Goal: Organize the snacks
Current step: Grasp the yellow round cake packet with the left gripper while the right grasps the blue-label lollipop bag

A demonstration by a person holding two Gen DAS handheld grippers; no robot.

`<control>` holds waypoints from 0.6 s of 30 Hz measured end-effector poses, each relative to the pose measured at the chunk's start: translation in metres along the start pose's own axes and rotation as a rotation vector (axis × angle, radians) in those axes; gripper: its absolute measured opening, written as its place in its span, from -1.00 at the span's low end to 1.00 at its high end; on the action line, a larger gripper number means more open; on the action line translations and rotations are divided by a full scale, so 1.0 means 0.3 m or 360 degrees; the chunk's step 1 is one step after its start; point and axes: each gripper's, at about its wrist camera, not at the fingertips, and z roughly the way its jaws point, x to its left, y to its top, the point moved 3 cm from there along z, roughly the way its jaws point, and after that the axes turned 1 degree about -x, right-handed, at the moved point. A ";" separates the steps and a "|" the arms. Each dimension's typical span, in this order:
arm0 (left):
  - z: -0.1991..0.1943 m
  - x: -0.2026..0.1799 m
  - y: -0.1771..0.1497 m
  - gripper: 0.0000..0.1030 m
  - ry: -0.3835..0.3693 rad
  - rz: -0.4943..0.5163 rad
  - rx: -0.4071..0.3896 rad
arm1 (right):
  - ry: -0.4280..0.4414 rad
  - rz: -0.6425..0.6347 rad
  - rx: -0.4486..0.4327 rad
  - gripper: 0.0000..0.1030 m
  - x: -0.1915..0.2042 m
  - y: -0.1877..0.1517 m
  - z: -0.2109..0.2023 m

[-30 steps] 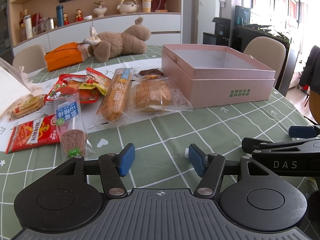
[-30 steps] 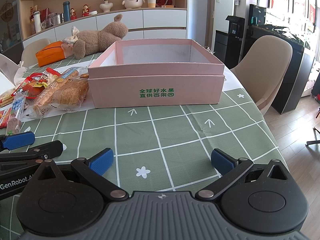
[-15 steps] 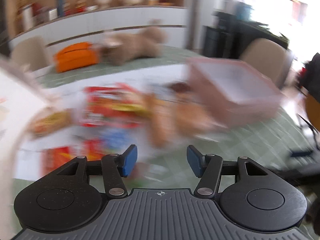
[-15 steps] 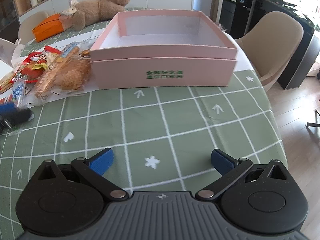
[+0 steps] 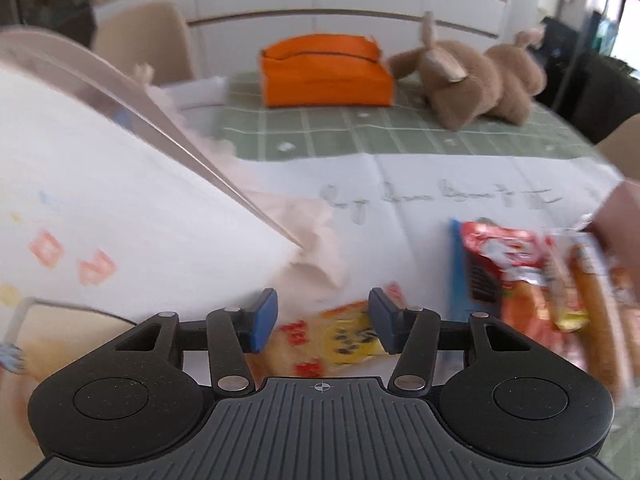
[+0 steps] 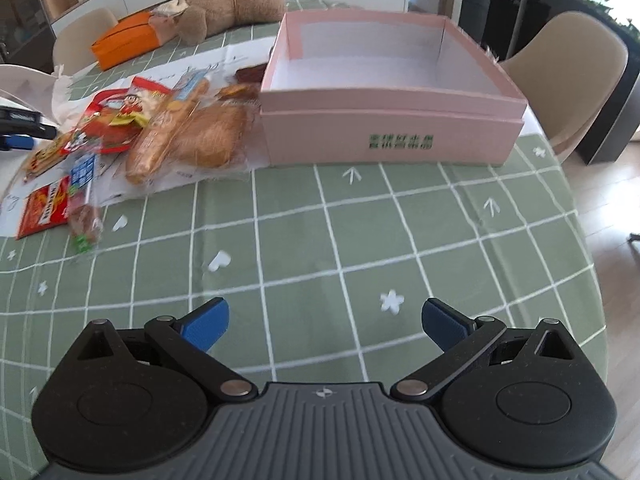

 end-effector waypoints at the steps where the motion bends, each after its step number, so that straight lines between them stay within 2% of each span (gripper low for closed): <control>1: -0.003 -0.004 -0.009 0.09 -0.0049 -0.0021 0.0017 | -0.0007 0.0017 -0.0002 0.99 -0.005 -0.003 -0.001; 4: -0.025 -0.056 -0.053 0.12 -0.0131 0.0031 0.0094 | -0.0012 0.0062 -0.0001 0.99 -0.018 -0.001 0.004; 5: -0.037 -0.081 -0.073 0.12 -0.0113 0.0086 0.0110 | -0.0002 0.0067 -0.0006 0.96 -0.017 0.002 0.006; 7: -0.046 -0.128 -0.119 -0.04 -0.0063 0.0171 0.0187 | 0.0039 0.0053 -0.0010 0.90 -0.003 0.009 0.002; 8: -0.051 -0.147 -0.149 -0.04 -0.0066 0.0181 0.0236 | 0.0060 0.0039 -0.0013 0.89 0.009 0.015 0.000; 9: -0.069 -0.167 -0.174 -0.12 -0.0062 0.0204 0.0228 | 0.0083 0.0018 -0.0021 0.85 0.026 0.023 -0.002; 10: -0.086 -0.185 -0.197 -0.12 -0.0065 0.0212 0.0236 | 0.0103 -0.0001 -0.0026 0.84 0.043 0.030 -0.004; 14: -0.153 -0.240 -0.285 -0.12 -0.0113 0.0150 0.0245 | 0.0222 -0.0090 -0.0038 0.63 0.133 0.058 -0.003; 18: -0.215 -0.270 -0.363 -0.20 -0.0138 0.0078 0.0218 | 0.0317 -0.0183 -0.0030 0.48 0.254 0.092 0.016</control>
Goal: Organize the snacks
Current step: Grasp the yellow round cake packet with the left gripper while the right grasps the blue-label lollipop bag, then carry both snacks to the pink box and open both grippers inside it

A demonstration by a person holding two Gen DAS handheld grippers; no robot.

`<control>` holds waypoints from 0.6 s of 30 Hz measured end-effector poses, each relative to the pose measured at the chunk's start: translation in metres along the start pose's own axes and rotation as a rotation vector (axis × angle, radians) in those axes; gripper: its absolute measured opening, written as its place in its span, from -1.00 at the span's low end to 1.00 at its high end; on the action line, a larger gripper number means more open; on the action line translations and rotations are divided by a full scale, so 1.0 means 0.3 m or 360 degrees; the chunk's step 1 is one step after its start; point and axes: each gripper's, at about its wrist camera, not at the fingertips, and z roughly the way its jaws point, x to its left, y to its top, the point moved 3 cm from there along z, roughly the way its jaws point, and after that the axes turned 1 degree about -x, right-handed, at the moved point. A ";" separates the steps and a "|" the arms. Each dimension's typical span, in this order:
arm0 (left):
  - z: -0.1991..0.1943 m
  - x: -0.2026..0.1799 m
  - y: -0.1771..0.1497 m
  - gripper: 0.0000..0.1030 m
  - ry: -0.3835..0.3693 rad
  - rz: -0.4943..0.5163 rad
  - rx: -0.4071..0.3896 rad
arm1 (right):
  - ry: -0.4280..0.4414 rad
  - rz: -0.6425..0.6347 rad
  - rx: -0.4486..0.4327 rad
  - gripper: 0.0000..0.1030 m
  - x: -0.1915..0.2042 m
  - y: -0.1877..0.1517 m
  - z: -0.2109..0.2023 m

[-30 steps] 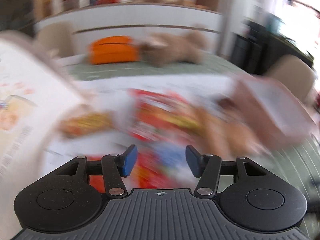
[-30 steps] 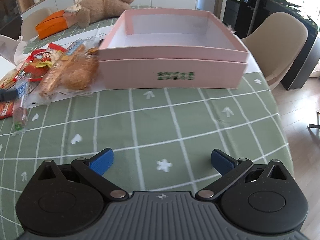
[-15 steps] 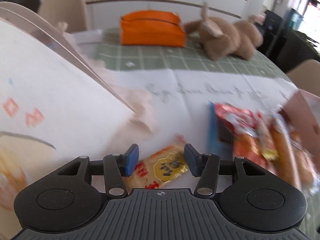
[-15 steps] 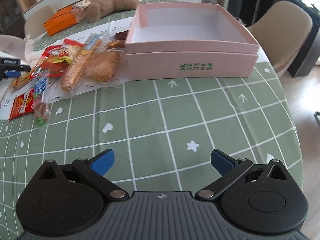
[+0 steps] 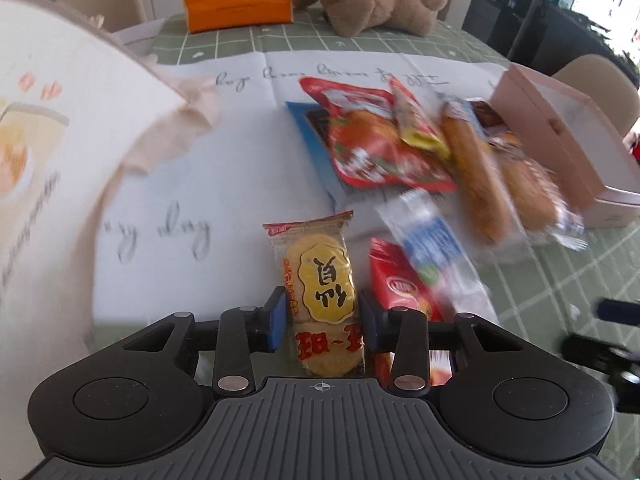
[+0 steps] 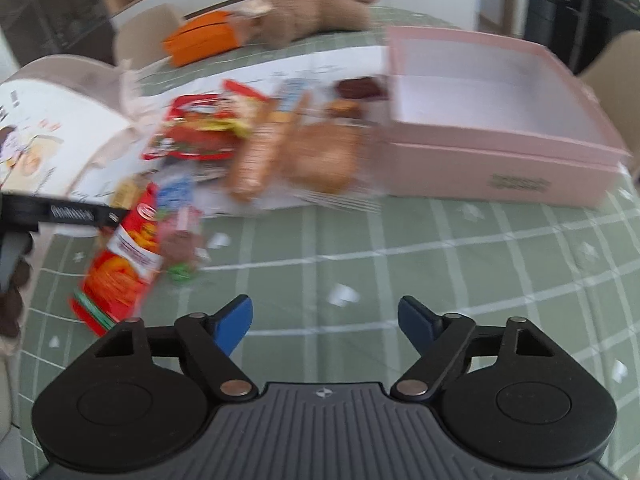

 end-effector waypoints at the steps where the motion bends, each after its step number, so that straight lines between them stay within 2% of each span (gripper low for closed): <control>1: -0.012 -0.003 -0.019 -0.20 -0.0035 -0.0020 -0.0003 | 0.0019 -0.0020 0.0002 0.46 0.026 0.014 0.011; 3: -0.033 -0.011 -0.057 -0.20 -0.0070 -0.0039 -0.0011 | 0.0056 -0.0065 -0.0001 0.40 0.085 0.043 0.032; 7: -0.065 -0.006 -0.105 -0.21 0.0041 -0.0003 -0.0046 | 0.0115 -0.0079 0.0042 0.34 0.170 0.099 0.124; 9: -0.073 0.006 -0.119 -0.21 0.0036 -0.0033 -0.0059 | 0.0117 -0.0071 0.0074 0.11 0.196 0.110 0.171; 12: -0.084 -0.006 -0.137 -0.22 -0.0032 -0.0046 -0.0045 | 0.0098 -0.0126 0.0123 -0.28 0.213 0.095 0.149; 15: -0.085 -0.050 -0.150 -0.22 -0.0113 -0.0049 -0.0041 | -0.0008 -0.0201 0.0128 -0.32 0.175 0.056 0.091; 18: -0.076 -0.132 -0.156 -0.22 -0.0267 0.0002 -0.0020 | -0.0106 -0.0139 0.0121 -0.33 0.086 0.017 0.042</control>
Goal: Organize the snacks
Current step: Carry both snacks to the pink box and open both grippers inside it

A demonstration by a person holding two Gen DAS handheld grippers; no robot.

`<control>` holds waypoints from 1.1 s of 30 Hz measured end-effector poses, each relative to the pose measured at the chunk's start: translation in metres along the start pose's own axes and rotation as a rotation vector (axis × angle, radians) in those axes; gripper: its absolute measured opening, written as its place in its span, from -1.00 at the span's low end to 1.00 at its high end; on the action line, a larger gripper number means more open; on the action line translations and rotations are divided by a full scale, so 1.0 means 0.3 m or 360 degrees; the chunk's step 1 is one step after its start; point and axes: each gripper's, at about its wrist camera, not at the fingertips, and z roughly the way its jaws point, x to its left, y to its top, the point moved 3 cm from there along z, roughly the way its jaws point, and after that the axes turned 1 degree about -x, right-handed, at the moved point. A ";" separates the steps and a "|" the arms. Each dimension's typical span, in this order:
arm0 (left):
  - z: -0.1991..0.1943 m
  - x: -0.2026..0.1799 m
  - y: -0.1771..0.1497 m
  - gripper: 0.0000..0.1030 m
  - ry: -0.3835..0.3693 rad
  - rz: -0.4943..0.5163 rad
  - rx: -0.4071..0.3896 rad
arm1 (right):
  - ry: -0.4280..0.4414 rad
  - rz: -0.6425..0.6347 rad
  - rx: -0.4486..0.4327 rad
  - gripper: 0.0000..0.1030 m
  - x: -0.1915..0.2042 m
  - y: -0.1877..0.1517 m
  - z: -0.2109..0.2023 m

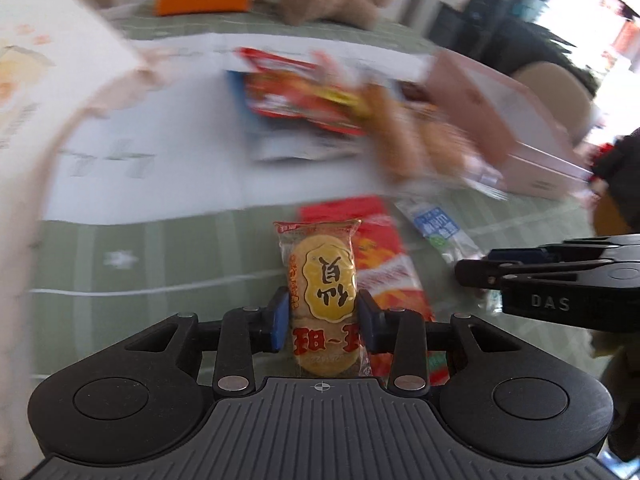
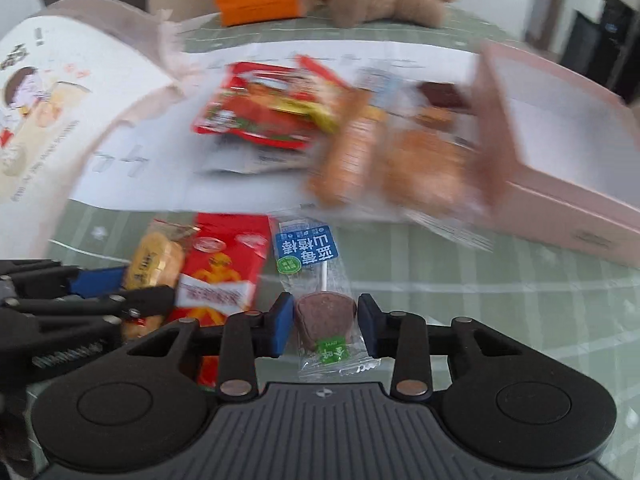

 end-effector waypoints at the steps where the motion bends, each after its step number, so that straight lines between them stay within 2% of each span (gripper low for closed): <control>1: 0.007 -0.026 0.001 -0.22 -0.0034 0.0029 0.0002 | -0.0018 0.0041 0.0008 -0.33 -0.038 -0.019 -0.016; 3: 0.016 -0.090 -0.005 -0.22 -0.0086 0.0096 0.0005 | -0.0061 0.0119 0.0012 -0.33 -0.109 -0.054 -0.052; 7: -0.001 -0.190 -0.025 -0.23 -0.0118 0.0195 -0.0003 | -0.0132 0.0195 0.0037 -0.34 -0.214 -0.142 -0.118; 11: -0.051 -0.283 -0.018 -0.23 -0.0227 0.0248 -0.0039 | -0.0134 0.0227 0.0020 -0.34 -0.277 -0.213 -0.189; 14: -0.085 -0.363 0.018 -0.23 -0.0287 0.0273 -0.0101 | -0.0129 0.0289 -0.0028 -0.34 -0.330 -0.215 -0.248; 18: -0.114 -0.472 0.159 -0.23 -0.0399 0.0311 -0.0203 | -0.0130 0.0352 -0.0176 -0.34 -0.418 -0.158 -0.366; 21: -0.105 -0.565 0.347 -0.20 -0.0410 0.0354 -0.0344 | -0.0111 0.0346 -0.0331 -0.34 -0.481 -0.049 -0.452; 23: -0.029 -0.608 0.479 -0.11 -0.0366 0.0342 -0.0328 | -0.0112 0.0347 -0.0422 -0.34 -0.525 0.054 -0.480; 25: 0.078 -0.642 0.583 -0.16 -0.0236 0.0325 -0.0278 | -0.0114 0.0328 -0.0477 -0.33 -0.571 0.156 -0.467; 26: 0.115 -0.649 0.611 -0.16 -0.0184 0.0326 -0.0270 | -0.0110 0.0327 -0.0464 -0.23 -0.599 0.204 -0.440; 27: 0.146 -0.654 0.628 -0.16 -0.0140 0.0322 -0.0269 | -0.0111 0.0346 -0.0427 0.01 -0.631 0.244 -0.407; 28: 0.165 -0.651 0.635 -0.16 -0.0118 0.0310 -0.0273 | -0.0125 0.0384 -0.0392 0.07 -0.669 0.269 -0.372; 31: 0.202 -0.604 0.631 -0.13 -0.0098 0.0298 -0.0292 | -0.0073 0.0412 -0.0362 0.08 -0.736 0.234 -0.324; 33: 0.210 -0.513 0.635 -0.14 -0.0003 0.0258 -0.0314 | -0.0025 0.0400 -0.0334 0.14 -0.757 0.166 -0.299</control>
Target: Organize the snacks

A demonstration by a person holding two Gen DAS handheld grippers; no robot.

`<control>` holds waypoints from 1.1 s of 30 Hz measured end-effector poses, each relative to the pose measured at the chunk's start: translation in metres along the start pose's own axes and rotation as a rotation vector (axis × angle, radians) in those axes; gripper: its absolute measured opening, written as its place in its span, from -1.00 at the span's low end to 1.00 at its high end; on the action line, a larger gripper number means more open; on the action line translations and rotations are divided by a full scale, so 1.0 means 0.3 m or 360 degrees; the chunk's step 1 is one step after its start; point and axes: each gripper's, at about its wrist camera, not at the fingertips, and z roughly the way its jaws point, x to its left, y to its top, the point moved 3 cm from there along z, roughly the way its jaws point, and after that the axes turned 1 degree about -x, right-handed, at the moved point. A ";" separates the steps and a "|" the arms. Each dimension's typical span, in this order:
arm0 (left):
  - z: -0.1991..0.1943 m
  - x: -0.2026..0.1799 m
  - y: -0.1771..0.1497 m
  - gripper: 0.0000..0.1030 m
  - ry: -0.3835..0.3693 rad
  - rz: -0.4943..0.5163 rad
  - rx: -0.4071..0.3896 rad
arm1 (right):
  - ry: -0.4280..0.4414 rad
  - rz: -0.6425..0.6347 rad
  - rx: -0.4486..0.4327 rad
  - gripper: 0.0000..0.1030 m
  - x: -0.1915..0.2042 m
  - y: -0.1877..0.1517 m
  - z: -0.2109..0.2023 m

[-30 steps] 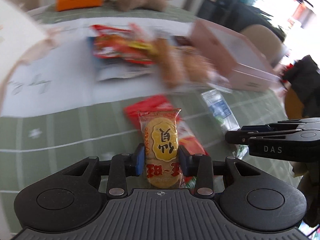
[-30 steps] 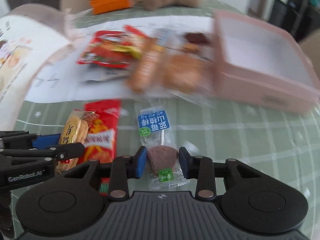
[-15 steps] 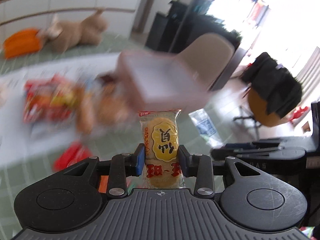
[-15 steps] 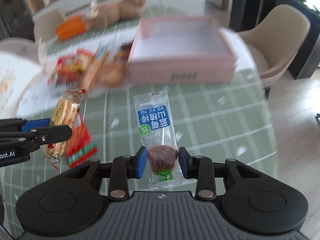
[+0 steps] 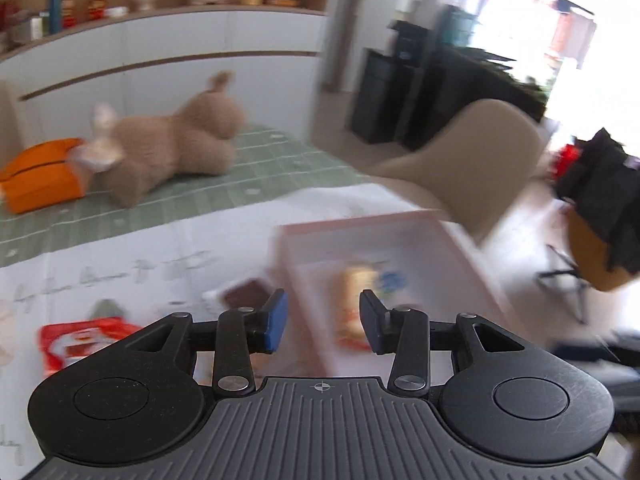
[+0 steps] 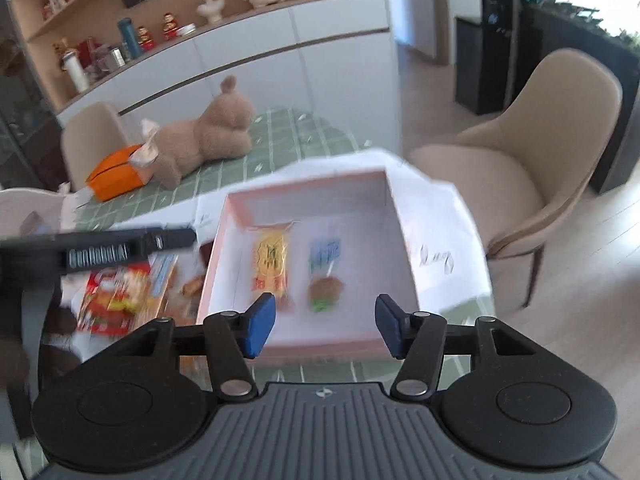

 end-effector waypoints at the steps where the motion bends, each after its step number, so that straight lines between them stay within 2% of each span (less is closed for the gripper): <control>1: 0.031 0.043 0.005 -0.16 0.0061 -0.0022 -0.0001 | -0.0012 -0.0011 0.0031 0.15 -0.016 -0.035 0.018; 2: 0.066 0.081 0.010 -0.16 0.0112 -0.0045 0.0011 | -0.0026 -0.0023 0.0065 0.15 -0.020 -0.068 0.035; 4: 0.136 0.129 0.028 -0.16 0.0136 -0.0020 0.0049 | -0.0032 -0.0045 0.0144 0.15 -0.030 -0.137 0.076; 9: 0.351 0.130 0.049 -0.15 0.0101 0.0327 0.0173 | 0.0023 -0.0133 0.0283 0.15 0.014 -0.269 0.105; 11: 0.428 0.144 0.051 -0.14 0.0095 0.0348 0.0229 | 0.0021 -0.0192 0.0306 0.16 0.023 -0.310 0.101; 12: 0.453 0.148 0.048 -0.29 0.0086 0.0334 0.0254 | 0.0010 -0.0224 0.0317 0.17 0.028 -0.324 0.104; 14: 0.482 0.161 0.032 -0.29 0.0033 0.0301 0.0294 | -0.0010 -0.0276 0.0334 0.17 0.038 -0.334 0.117; 18: 0.435 0.181 -0.016 -0.32 -0.0116 0.0292 0.0331 | 0.0038 -0.0280 0.0324 0.17 0.073 -0.304 0.159; 21: 0.358 0.198 -0.085 -0.34 -0.0180 0.0296 0.0350 | 0.0105 -0.0253 0.0271 0.17 0.124 -0.260 0.190; 24: 0.271 0.229 -0.166 -0.43 -0.0217 0.0202 0.0355 | 0.0134 -0.0248 0.0214 0.17 0.193 -0.213 0.218; 25: 0.245 0.236 -0.191 -0.64 -0.0201 0.0188 0.0361 | 0.0142 -0.0239 0.0203 0.17 0.216 -0.197 0.230; 26: 0.213 0.239 -0.221 -0.69 -0.0156 0.0194 0.0365 | 0.0152 -0.0231 0.0196 0.17 0.240 -0.190 0.249; 28: 0.160 0.249 -0.265 -0.69 -0.0108 0.0146 0.0370 | 0.0187 -0.0215 0.0193 0.17 0.285 -0.171 0.266; 31: 0.068 0.284 -0.321 -0.68 -0.0041 -0.0045 0.0343 | 0.0238 -0.0213 0.0215 0.17 0.368 -0.169 0.304; 33: -0.003 0.316 -0.345 -0.67 -0.0039 -0.0192 0.0303 | 0.0265 -0.0227 0.0241 0.15 0.428 -0.180 0.335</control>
